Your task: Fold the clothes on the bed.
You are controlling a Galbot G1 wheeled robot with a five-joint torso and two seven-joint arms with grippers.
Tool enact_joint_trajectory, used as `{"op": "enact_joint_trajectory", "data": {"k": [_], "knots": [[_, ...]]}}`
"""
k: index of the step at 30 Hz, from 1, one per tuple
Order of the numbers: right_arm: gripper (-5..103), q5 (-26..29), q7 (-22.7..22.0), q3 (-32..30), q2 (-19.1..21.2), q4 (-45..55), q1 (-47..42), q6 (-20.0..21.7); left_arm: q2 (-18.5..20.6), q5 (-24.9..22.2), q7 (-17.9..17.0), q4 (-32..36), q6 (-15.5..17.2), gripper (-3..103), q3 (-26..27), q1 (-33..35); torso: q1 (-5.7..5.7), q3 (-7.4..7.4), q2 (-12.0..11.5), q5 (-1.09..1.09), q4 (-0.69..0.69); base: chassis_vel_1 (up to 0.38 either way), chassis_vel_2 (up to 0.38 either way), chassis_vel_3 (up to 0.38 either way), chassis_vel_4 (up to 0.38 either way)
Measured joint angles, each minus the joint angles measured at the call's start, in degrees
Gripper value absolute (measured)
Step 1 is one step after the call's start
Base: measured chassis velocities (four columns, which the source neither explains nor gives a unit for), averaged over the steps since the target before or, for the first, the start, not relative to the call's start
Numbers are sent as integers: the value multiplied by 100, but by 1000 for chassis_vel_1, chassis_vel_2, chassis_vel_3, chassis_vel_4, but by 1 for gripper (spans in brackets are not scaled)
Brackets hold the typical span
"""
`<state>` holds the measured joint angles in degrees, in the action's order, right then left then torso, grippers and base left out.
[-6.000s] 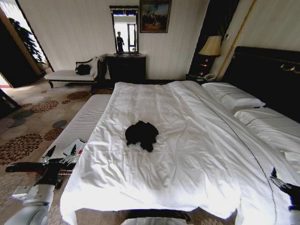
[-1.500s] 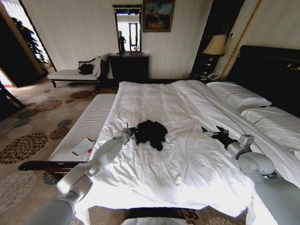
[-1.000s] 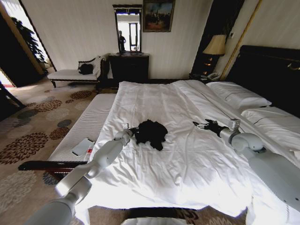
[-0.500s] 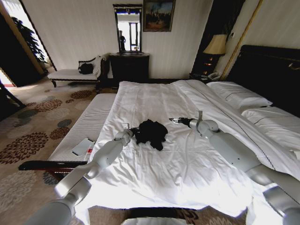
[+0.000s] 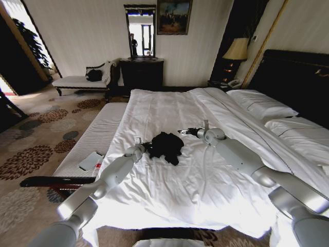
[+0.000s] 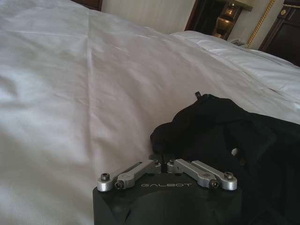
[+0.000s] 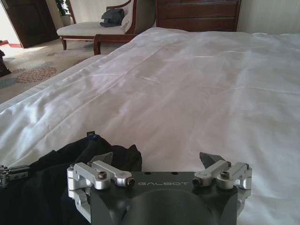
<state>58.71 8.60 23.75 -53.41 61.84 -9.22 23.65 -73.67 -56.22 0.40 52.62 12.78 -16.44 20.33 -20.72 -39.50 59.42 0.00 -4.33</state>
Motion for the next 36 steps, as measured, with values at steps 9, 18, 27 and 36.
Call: {"op": "enact_joint_trajectory", "data": {"k": [9, 18, 27, 36], "knots": [[100, -161, 104, 312, -358, -532, 173, -52, -20, -39, 0, 33, -1, 1, -67, -50, 0, 0, 0, 0, 0, 0, 0, 0, 0], [100, -232, 196, 699, -568, -765, 265, -123, 53, -86, 0, 137, 7, 1, -133, -64, 0, 0, 0, 0, -1, 0, 0, 0, 0], [93, -446, 322, 701, -1117, -1563, 436, -229, 156, -114, 0, 235, 19, 1, -253, -57, 0, 0, 0, 0, -1, 0, 0, 0, 0], [90, -600, 435, 598, -1409, -2045, 499, -287, 155, -148, 0, 296, 30, 1, -326, -69, 0, 0, 0, 0, 0, 0, 0, 0, 0]]}}
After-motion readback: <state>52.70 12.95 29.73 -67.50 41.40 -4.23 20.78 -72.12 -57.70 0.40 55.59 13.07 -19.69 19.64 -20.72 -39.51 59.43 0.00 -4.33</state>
